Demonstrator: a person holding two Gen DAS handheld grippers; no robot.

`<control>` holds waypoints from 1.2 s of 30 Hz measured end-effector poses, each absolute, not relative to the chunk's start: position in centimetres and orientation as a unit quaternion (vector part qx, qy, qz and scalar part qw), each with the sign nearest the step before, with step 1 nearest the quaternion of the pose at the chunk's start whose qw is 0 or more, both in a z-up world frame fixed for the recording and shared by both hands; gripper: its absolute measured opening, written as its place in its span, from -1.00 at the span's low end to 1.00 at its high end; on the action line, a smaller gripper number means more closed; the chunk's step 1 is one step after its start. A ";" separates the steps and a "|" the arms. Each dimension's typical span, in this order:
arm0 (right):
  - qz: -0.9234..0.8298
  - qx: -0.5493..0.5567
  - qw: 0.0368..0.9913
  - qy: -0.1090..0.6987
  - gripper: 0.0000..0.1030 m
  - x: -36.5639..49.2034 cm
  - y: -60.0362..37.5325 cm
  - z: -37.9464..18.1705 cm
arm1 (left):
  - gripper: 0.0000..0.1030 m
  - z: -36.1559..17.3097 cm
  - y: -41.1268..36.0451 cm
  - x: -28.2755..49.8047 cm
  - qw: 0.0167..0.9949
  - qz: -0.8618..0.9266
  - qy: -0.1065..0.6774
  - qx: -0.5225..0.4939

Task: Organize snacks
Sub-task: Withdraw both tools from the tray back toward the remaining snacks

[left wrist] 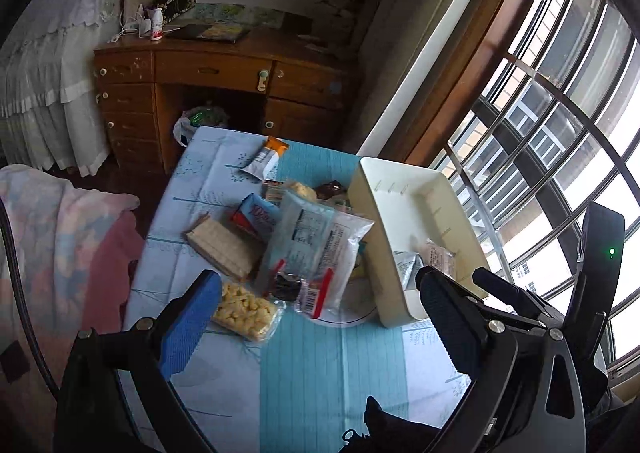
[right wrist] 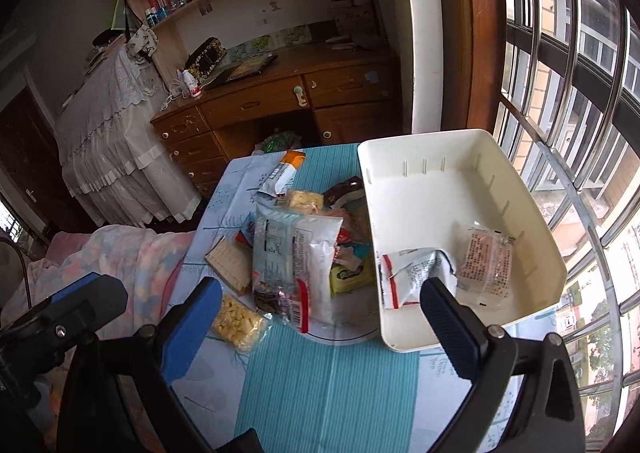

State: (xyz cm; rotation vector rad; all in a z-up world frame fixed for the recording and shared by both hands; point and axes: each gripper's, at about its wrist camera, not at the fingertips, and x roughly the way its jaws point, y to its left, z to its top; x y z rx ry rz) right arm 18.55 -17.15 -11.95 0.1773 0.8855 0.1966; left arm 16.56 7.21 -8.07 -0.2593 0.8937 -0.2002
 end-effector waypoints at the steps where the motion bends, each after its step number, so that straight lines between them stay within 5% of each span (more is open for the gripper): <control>1: 0.095 0.088 0.894 0.428 0.95 18.5 -16.5 -12.1 | 0.92 -8.1 8.1 16.6 0.888 -0.095 0.433 -0.121; 17: 0.068 0.106 0.882 0.455 0.94 17.9 -8.4 -16.9 | 0.92 -13.4 14.4 19.2 0.842 -0.123 0.524 -0.037; 36: 0.045 0.113 0.858 0.499 0.87 19.4 -6.8 -22.8 | 0.92 -22.2 9.4 22.1 0.785 -0.211 0.572 0.106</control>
